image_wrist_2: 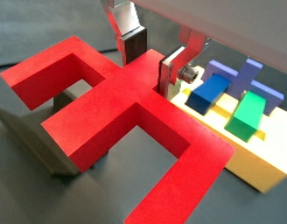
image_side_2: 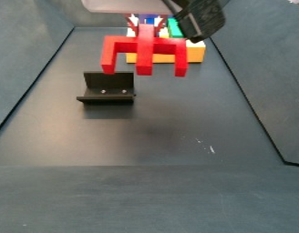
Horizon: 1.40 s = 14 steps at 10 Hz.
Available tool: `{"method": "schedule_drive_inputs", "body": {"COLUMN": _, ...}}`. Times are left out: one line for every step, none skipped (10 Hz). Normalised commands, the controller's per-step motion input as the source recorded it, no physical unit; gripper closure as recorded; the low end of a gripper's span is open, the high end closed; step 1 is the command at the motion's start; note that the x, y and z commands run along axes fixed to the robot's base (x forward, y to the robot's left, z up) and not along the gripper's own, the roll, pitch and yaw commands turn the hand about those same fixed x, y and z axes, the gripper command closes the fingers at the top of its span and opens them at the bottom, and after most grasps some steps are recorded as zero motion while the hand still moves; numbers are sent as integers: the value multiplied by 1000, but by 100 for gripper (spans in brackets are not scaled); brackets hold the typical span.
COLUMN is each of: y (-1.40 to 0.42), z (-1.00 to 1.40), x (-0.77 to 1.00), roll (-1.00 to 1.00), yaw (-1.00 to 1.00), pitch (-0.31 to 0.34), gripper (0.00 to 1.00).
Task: Pick up the red object. Move up. Place the red object on the fixture. Regrasp the red object. Move to above the board. Insert the red object.
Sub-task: Place the red object on the fixture.
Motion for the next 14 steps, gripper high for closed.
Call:
{"method": "schedule_drive_inputs", "body": {"y": 20, "z": -57, "x": 346, "roll": -254, "yaw": -46, "pitch": 0, "gripper": 100}}
{"method": "schedule_drive_inputs", "body": {"y": 0, "z": 0, "x": 54, "roll": -23, "yaw": -14, "pitch": 0, "gripper": 100}}
{"method": "schedule_drive_inputs", "body": {"y": 0, "z": 0, "x": 237, "roll": -189, "yaw": 0, "pitch": 0, "gripper": 100}}
{"method": "schedule_drive_inputs", "body": {"y": 0, "z": 31, "x": 686, "roll": -509, "yaw": 0, "pitch": -63, "gripper": 100}}
{"method": "schedule_drive_inputs", "body": {"y": -9, "z": 0, "x": 934, "roll": -580, "yaw": 0, "pitch": 0, "gripper": 100}}
{"method": "schedule_drive_inputs", "body": {"y": -3, "z": 0, "x": 894, "roll": -591, "yaw": 0, "pitch": -6, "gripper": 100}}
{"method": "schedule_drive_inputs", "body": {"y": 0, "z": 0, "x": 971, "roll": -566, "yaw": 0, "pitch": 0, "gripper": 100}}
{"method": "schedule_drive_inputs", "body": {"y": 0, "z": -49, "x": 1000, "roll": -586, "yaw": 0, "pitch": 0, "gripper": 100}}
{"method": "schedule_drive_inputs", "body": {"y": 0, "z": -60, "x": 980, "roll": -589, "yaw": -31, "pitch": 0, "gripper": 100}}
{"method": "schedule_drive_inputs", "body": {"y": 0, "z": -174, "x": 1000, "roll": -543, "yaw": -46, "pitch": 0, "gripper": 100}}
{"method": "schedule_drive_inputs", "body": {"y": 0, "z": -266, "x": 891, "roll": -477, "yaw": -51, "pitch": 0, "gripper": 100}}
{"method": "schedule_drive_inputs", "body": {"y": 0, "z": -360, "x": 551, "roll": -263, "yaw": 0, "pitch": 0, "gripper": 100}}
{"method": "schedule_drive_inputs", "body": {"y": 0, "z": -409, "x": 343, "roll": -46, "yaw": 0, "pitch": 66, "gripper": 100}}
{"method": "schedule_drive_inputs", "body": {"y": 0, "z": -437, "x": 117, "roll": 0, "yaw": -34, "pitch": 0, "gripper": 100}}
